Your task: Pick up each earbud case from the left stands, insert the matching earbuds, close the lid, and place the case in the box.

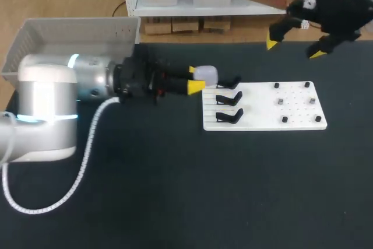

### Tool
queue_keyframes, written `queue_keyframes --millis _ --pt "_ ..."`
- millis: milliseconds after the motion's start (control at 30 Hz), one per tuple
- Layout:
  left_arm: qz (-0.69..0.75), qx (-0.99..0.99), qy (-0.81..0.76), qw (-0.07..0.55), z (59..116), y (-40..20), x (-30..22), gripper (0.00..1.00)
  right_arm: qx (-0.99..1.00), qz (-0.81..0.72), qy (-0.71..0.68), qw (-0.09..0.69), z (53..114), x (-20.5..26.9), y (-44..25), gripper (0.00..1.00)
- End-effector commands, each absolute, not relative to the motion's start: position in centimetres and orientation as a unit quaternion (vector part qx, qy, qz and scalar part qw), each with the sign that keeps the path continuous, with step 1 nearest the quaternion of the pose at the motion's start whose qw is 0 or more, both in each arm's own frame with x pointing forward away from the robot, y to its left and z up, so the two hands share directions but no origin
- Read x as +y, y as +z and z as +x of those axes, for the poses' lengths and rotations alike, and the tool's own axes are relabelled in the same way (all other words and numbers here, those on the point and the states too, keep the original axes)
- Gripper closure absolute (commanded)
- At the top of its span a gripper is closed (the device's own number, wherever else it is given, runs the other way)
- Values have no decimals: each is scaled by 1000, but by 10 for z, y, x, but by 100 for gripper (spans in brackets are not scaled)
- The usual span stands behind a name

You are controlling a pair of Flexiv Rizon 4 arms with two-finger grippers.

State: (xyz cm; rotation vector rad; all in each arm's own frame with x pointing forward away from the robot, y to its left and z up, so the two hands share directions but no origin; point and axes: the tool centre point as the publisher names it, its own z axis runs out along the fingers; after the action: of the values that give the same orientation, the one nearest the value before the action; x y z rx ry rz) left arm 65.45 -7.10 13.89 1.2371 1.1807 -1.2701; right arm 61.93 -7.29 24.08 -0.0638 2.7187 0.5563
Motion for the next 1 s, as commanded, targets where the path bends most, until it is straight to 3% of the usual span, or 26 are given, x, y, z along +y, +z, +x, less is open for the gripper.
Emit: queue_keyframes --millis 33,433,1000 --pt "477 533 -449 535 657 163 -16 100 953 -12 198 229 611 -78 242 0" --pt "499 555 -313 587 758 207 78 100 953 -12 198 229 611 -78 242 0" --pt "509 629 -221 544 871 159 194 100 953 -12 198 229 611 -78 242 0"
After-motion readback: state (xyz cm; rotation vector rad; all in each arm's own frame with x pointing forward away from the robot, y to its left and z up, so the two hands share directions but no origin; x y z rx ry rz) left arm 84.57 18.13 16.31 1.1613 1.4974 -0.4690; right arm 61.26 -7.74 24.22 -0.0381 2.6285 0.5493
